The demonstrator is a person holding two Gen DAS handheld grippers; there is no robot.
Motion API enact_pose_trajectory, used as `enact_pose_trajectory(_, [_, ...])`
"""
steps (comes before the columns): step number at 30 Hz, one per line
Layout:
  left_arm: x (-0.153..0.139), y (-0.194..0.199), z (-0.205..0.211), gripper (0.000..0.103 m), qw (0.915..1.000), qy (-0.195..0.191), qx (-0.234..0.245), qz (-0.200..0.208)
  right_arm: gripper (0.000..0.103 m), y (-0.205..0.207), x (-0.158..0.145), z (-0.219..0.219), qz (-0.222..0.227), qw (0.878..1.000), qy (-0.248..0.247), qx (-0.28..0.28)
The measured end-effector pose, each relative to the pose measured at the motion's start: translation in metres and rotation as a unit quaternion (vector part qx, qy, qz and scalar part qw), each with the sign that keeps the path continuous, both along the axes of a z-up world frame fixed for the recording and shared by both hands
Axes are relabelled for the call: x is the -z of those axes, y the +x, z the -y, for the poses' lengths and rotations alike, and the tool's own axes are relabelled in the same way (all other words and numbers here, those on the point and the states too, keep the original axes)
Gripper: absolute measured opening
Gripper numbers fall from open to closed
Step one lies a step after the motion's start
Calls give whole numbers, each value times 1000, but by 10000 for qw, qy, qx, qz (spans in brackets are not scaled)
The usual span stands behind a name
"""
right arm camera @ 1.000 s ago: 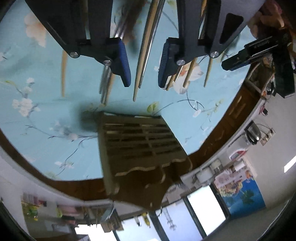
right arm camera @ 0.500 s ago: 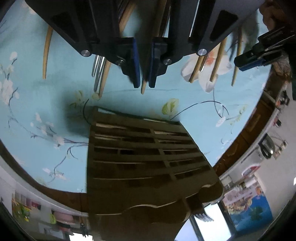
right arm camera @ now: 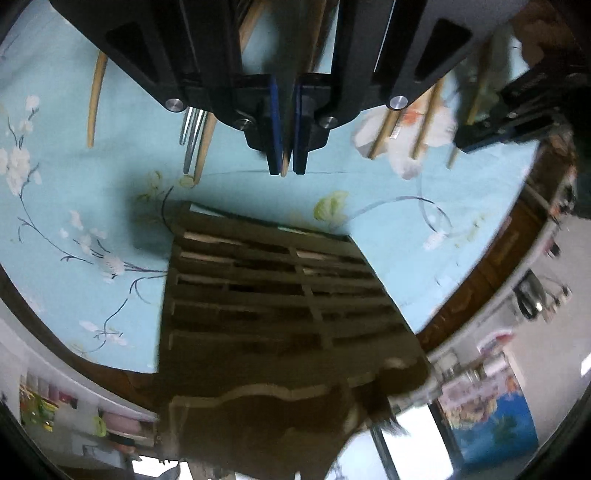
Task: Organize utensils
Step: 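Lift the chopstick with the right tool while the left tool carries its chopstick over the caddy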
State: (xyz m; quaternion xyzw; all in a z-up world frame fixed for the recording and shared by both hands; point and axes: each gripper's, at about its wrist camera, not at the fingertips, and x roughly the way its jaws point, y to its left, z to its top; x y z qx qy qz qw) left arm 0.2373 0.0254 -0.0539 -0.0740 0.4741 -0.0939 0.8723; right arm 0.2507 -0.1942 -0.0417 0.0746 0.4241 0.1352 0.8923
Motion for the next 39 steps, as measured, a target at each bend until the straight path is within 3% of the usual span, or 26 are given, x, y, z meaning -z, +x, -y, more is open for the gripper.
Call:
enact_pose_trajectory(9, [-49,-32,-9,4,9965,-701,133,436,5,-47,-60,24,639,9966,526,17])
enact_pose_trajectory(21, [-126,-78,-13,4,9863,-982,355,1274,4,-89,-123,27,1429,9864,807,55])
enact_pose_trajectory(31, [-159,-90,-15,4,9778,-1101,356,1747,4,-105,-154,40,1885,9773,954,151])
enact_pose_trajectory(39, [-169,-83,-12,4,9751,-1134,348,1874,4,-103,-166,45,2029,9742,971,178])
